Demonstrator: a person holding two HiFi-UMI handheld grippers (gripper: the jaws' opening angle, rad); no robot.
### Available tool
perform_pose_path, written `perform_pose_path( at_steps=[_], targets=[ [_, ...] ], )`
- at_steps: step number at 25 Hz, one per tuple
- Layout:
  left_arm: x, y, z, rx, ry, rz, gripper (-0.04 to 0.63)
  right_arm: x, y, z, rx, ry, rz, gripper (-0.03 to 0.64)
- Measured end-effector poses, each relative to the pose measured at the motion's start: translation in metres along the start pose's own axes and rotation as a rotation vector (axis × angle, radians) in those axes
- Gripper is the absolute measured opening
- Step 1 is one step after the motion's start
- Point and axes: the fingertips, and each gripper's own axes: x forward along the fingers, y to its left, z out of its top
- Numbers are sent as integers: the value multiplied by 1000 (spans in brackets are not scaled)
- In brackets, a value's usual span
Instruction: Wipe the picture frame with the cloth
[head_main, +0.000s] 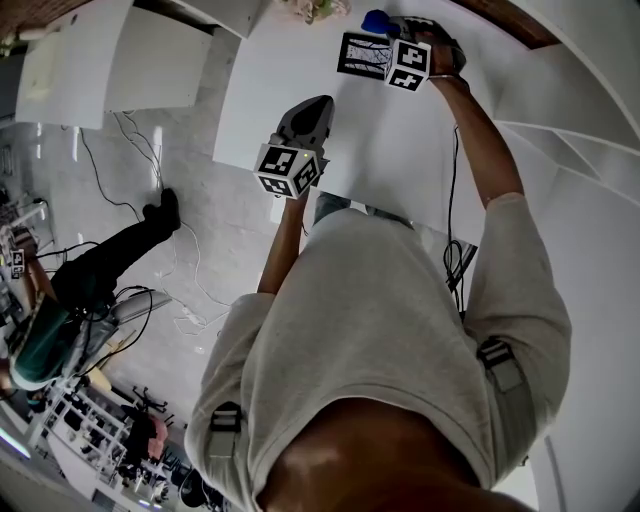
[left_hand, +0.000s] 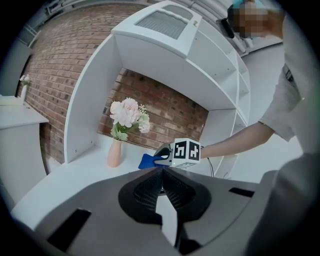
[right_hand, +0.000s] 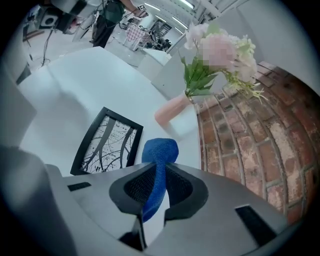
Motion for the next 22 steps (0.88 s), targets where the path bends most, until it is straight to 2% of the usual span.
perform_pose_path(
  at_steps=[4, 12, 22],
  targets=[
    [-1, 4, -2, -4, 3, 2, 17, -1, 12, 14, 20, -21, 30, 61],
    [0, 2, -2, -8, 13, -18, 17, -19, 70, 29, -107, -46, 81, 61],
    [6, -14, -8, -11, 16, -52, 17, -50, 122, 39, -138, -99, 126, 61]
  ],
)
